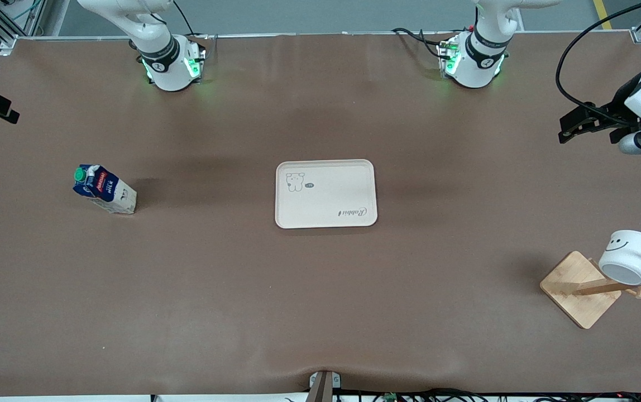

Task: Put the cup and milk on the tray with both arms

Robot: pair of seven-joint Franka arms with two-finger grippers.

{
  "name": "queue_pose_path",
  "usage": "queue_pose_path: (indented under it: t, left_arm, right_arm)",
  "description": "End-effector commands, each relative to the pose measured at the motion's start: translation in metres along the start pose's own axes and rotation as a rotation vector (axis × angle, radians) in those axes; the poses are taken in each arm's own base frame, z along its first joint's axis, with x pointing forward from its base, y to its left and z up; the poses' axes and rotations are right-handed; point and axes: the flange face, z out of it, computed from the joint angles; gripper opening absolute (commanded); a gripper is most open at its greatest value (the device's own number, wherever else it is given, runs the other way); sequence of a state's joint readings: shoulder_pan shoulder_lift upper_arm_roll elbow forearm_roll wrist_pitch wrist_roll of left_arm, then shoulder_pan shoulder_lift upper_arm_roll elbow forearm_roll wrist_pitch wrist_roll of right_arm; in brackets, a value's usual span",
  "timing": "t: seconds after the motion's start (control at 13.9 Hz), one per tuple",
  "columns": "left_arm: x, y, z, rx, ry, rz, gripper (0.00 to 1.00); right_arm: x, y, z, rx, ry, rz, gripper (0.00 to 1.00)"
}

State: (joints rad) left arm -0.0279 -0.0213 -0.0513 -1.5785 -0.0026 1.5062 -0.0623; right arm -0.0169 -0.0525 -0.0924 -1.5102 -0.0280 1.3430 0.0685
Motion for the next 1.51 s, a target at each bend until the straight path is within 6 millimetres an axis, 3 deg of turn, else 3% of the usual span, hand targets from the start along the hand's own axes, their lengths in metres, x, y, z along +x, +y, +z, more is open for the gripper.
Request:
queue_pose_path:
  t: [0.0, 0.58, 0.94, 1.15, 1.3, 1.44]
  left_arm:
    - [0.002, 0.000, -0.004, 0.013, 0.001, -0.007, 1.00]
    - [0.007, -0.007, 0.003, 0.018, -0.011, -0.008, 1.00]
    - [0.016, -0.022, 0.017, 0.014, -0.037, -0.030, 1.00]
    - [0.018, -0.040, 0.020, 0.012, -0.044, -0.062, 1.00]
    - [0.018, -0.061, 0.019, 0.012, -0.041, -0.093, 1.00]
    - [0.026, -0.090, 0.023, -0.008, -0.003, -0.142, 1.00]
  right_arm:
    - [-0.006, 0.004, -0.001, -0.002, 0.001, 0.012, 1.00]
    - [-0.003, 0.004, 0.002, -0.001, -0.005, 0.010, 1.00]
    - [0.013, 0.001, 0.022, -0.008, -0.046, 0.009, 1.00]
    - [0.024, 0.000, 0.039, -0.012, -0.082, 0.007, 1.00]
    - [0.024, 0.000, 0.039, -0.012, -0.084, 0.008, 1.00]
    - [0.036, -0.002, 0.060, -0.019, -0.137, 0.009, 1.00]
